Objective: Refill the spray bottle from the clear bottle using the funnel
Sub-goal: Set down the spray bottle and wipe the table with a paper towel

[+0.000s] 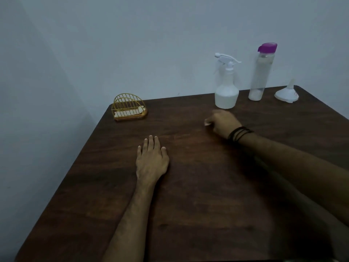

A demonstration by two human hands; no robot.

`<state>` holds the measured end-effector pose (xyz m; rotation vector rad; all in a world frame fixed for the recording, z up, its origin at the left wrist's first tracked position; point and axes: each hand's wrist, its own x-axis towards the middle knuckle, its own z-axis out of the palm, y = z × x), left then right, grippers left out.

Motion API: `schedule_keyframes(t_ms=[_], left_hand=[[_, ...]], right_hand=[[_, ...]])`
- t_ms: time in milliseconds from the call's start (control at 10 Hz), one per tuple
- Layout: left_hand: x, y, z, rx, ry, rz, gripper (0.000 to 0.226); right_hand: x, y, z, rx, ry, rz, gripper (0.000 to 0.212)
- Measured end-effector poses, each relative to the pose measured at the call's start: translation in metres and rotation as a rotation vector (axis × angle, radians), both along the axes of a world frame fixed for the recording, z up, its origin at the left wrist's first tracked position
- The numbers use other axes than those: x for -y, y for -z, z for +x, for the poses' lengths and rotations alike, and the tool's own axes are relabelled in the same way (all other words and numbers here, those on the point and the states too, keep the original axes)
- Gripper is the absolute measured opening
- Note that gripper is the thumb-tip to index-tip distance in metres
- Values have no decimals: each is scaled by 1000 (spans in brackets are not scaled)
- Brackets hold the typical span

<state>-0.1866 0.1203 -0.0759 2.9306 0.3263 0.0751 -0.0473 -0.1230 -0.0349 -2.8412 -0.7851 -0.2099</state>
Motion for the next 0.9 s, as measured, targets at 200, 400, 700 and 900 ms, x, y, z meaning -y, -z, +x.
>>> schedule_keyframes(t_ms=[200,400,700,900], left_hand=[[4,0,1,-5,-22,22,60],[1,-1,-1,-19,-10,16,60],[7,-4,-2,-21,-15,27,60],[6,-4,0,-40,-26,34,60]], right_hand=[[27,13,-24,26,114,6,33],[-14,24,-88,56,-196,68,33],[54,4,-37,38,189,-21,33],[-22,23,-113,104,-145,82,31]])
